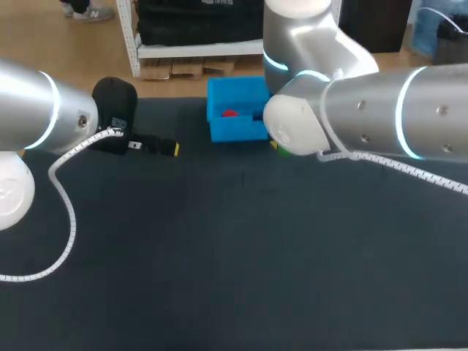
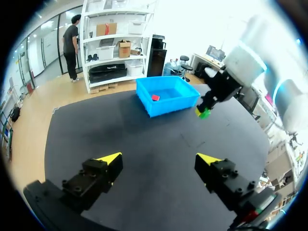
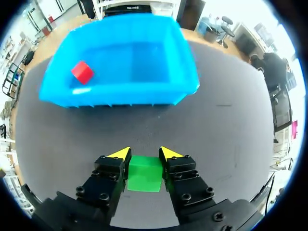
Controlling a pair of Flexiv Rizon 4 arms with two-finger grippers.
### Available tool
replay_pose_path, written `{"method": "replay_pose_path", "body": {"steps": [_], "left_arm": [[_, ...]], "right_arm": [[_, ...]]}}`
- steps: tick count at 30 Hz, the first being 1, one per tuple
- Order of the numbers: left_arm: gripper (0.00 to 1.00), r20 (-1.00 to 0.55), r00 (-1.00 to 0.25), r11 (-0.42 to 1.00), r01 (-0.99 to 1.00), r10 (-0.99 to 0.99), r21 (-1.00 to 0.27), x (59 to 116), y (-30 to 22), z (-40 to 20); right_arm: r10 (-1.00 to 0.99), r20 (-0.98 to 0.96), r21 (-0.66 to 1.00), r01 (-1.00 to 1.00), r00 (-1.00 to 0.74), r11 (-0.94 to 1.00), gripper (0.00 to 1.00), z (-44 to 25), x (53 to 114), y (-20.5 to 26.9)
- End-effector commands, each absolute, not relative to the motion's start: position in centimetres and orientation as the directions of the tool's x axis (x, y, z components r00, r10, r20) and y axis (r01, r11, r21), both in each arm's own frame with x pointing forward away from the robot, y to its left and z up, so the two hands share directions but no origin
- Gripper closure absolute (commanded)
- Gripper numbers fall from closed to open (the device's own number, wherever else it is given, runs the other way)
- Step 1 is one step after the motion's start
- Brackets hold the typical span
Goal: Use the left arm to pick the red cube and place it into the blue plastic box first, then use the right arm to grasp the green cube and put it into the same blue plastic box after the first action is fully finished.
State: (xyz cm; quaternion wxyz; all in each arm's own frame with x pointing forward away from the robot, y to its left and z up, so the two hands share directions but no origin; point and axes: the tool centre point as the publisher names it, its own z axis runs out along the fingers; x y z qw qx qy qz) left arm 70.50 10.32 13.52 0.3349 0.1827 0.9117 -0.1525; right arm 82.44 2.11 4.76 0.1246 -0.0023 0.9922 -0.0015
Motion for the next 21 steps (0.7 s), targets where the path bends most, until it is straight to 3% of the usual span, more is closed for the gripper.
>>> {"method": "replay_pose_path", "body": {"steps": [1, 10, 21], "left_arm": [[0.00, -0.668, -0.707, 0.882, 0.443, 0.232, -0.162, 70.6, 10.5, 13.5], [0.00, -0.668, -0.707, 0.882, 0.443, 0.232, -0.162, 70.6, 10.5, 13.5], [0.00, -0.668, -0.707, 0.882, 0.443, 0.232, -0.162, 70.6, 10.5, 13.5]], "right_arm": [[-0.002, -0.345, 0.010, -0.006, -0.939, 1.000, 1.00, 9.1, 80.0, 1.3], [-0.004, -0.466, 0.039, -0.025, -0.885, 0.999, 1.00, 14.8, 79.6, 1.6], [-0.019, -0.477, 0.048, -0.048, -0.879, 0.998, 1.00, 14.0, 78.9, 1.6]]}}
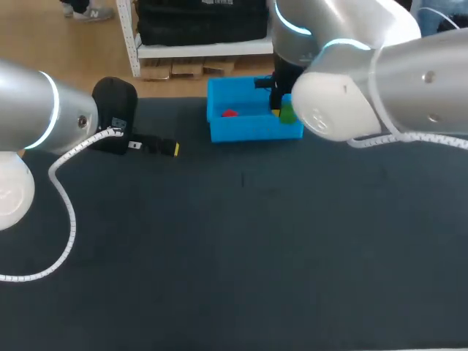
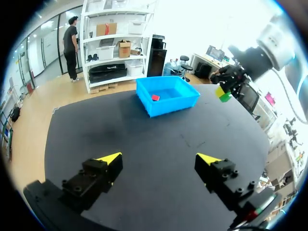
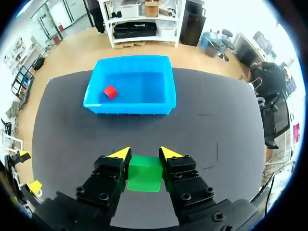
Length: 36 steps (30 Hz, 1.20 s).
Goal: Use the left arm to pick the red cube and place it into the blue plastic box first, then use the right arm to grasp the green cube and put it into the same blue plastic box after the first action is fully finished.
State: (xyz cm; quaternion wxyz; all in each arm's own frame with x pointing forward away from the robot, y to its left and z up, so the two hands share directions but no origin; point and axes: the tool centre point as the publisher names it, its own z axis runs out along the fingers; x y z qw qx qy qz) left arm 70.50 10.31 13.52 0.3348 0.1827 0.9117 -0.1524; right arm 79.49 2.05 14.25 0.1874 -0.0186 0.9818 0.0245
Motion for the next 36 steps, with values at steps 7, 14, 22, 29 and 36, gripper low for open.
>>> {"method": "replay_pose_path", "body": {"steps": [7, 14, 22, 29, 36], "left_arm": [[0.00, -0.668, -0.707, 0.882, 0.443, 0.232, -0.162, 70.6, 10.5, 13.5], [0.00, -0.668, -0.707, 0.882, 0.443, 0.232, -0.162, 70.6, 10.5, 13.5], [0.00, -0.668, -0.707, 0.882, 0.443, 0.232, -0.162, 70.6, 10.5, 13.5], [0.00, -0.668, -0.707, 0.882, 0.443, 0.232, -0.162, 70.6, 10.5, 13.5], [0.00, -0.668, -0.707, 0.882, 0.443, 0.232, -0.162, 70.6, 10.5, 13.5]], "right_arm": [[-0.035, -0.507, 0.058, -0.074, -0.861, 0.996, 1.00, 14.8, 80.5, 2.8], [-0.043, -0.514, 0.061, -0.087, -0.856, 0.994, 1.00, 14.9, 83.8, 5.1], [-0.052, -0.518, 0.043, -0.086, -0.854, 0.995, 1.00, 14.0, 88.1, 7.2], [-0.048, -0.561, 0.060, -0.099, -0.826, 0.993, 1.00, 13.2, 91.5, 7.9], [-0.037, -0.555, 0.037, -0.070, -0.831, 0.997, 1.00, 11.7, 94.8, 7.2]]}}
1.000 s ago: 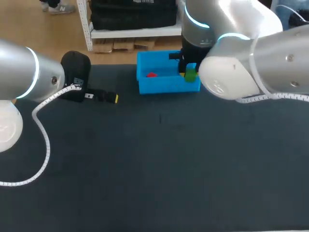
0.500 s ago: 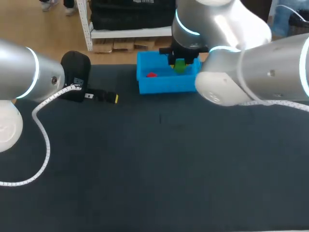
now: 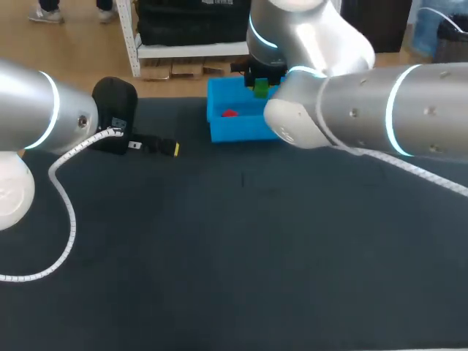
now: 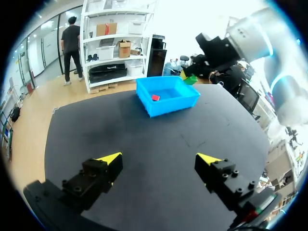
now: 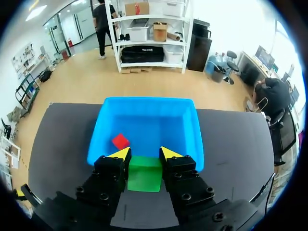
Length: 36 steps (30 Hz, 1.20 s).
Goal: Use the left arm to pick the red cube and place it into the blue plastic box first, then use the right arm to grasp the green cube and put it into the same blue plastic box after the first action is fully finished.
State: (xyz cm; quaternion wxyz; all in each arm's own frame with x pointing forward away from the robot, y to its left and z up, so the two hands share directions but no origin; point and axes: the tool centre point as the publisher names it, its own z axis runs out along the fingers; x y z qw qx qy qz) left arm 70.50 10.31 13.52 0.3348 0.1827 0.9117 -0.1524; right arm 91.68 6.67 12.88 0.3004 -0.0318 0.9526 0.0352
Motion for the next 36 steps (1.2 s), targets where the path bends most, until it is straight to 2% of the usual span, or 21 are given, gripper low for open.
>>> {"method": "replay_pose_path", "body": {"steps": [1, 21, 22, 23, 36], "left_arm": [[0.00, -0.668, -0.707, 0.882, 0.443, 0.232, -0.162, 70.6, 10.5, 13.5], [0.00, -0.668, -0.707, 0.882, 0.443, 0.232, -0.162, 70.6, 10.5, 13.5], [0.00, -0.668, -0.707, 0.882, 0.443, 0.232, -0.162, 70.6, 10.5, 13.5], [0.00, -0.668, -0.707, 0.882, 0.443, 0.232, -0.162, 70.6, 10.5, 13.5], [0.00, -0.668, -0.707, 0.882, 0.443, 0.232, -0.162, 70.6, 10.5, 13.5]], "right_arm": [[-0.038, -0.555, 0.034, -0.068, -0.831, 0.997, 1.00, 11.5, 95.2, 7.1], [-0.014, -0.498, -0.019, -0.005, -0.867, 1.000, 1.00, 7.3, 97.3, 4.4], [-0.021, -0.495, -0.018, -0.014, -0.869, 1.000, 0.59, 7.3, 97.2, 4.3], [-0.026, -0.494, -0.018, -0.019, -0.869, 1.000, 0.00, 7.3, 97.2, 4.4], [-0.032, -0.504, -0.015, -0.028, -0.863, 0.999, 0.00, 9.4, 94.9, 3.4]]}}
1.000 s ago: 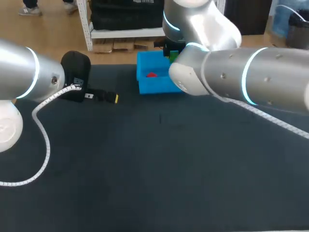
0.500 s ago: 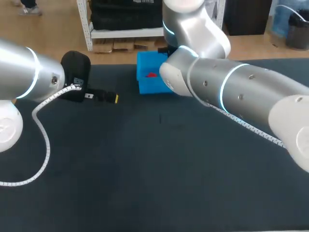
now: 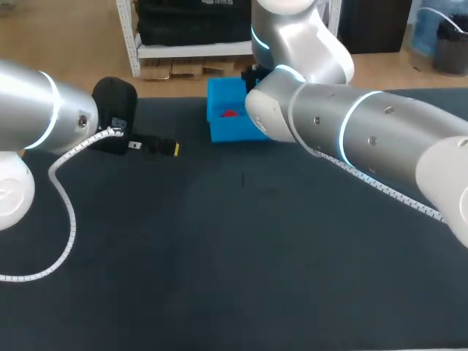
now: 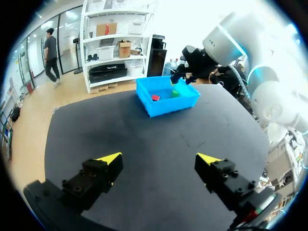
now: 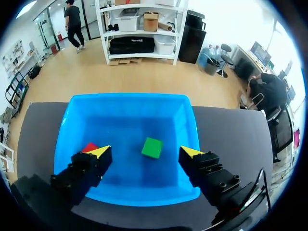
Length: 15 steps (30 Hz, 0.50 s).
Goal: Use the left arm to pick the red cube and place it into the blue plastic box first, then use the right arm to grasp the green cube and put it into the same blue plastic box after the first action is fully finished.
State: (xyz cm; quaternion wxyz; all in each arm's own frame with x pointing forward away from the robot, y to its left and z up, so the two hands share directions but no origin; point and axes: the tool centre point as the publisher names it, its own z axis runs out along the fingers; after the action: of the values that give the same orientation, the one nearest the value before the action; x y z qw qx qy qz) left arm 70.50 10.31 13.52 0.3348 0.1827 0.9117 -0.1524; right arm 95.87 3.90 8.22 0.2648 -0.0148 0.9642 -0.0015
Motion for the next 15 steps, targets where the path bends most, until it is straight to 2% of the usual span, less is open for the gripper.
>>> {"method": "replay_pose_path", "body": {"steps": [1, 9, 15], "left_arm": [[0.00, -0.668, -0.707, 0.882, 0.443, 0.232, -0.162, 70.6, 10.5, 13.5], [0.00, -0.668, -0.707, 0.882, 0.443, 0.232, -0.162, 70.6, 10.5, 13.5], [0.00, -0.668, -0.707, 0.882, 0.443, 0.232, -0.162, 70.6, 10.5, 13.5]], "right_arm": [[-0.032, -0.503, -0.018, -0.027, -0.864, 0.999, 0.00, 9.7, 94.5, 3.2], [-0.058, -0.482, -0.073, -0.026, -0.874, 0.997, 0.00, 11.2, 90.7, 1.2], [-0.058, -0.482, -0.073, -0.026, -0.874, 0.997, 0.00, 11.2, 90.7, 1.2]]}}
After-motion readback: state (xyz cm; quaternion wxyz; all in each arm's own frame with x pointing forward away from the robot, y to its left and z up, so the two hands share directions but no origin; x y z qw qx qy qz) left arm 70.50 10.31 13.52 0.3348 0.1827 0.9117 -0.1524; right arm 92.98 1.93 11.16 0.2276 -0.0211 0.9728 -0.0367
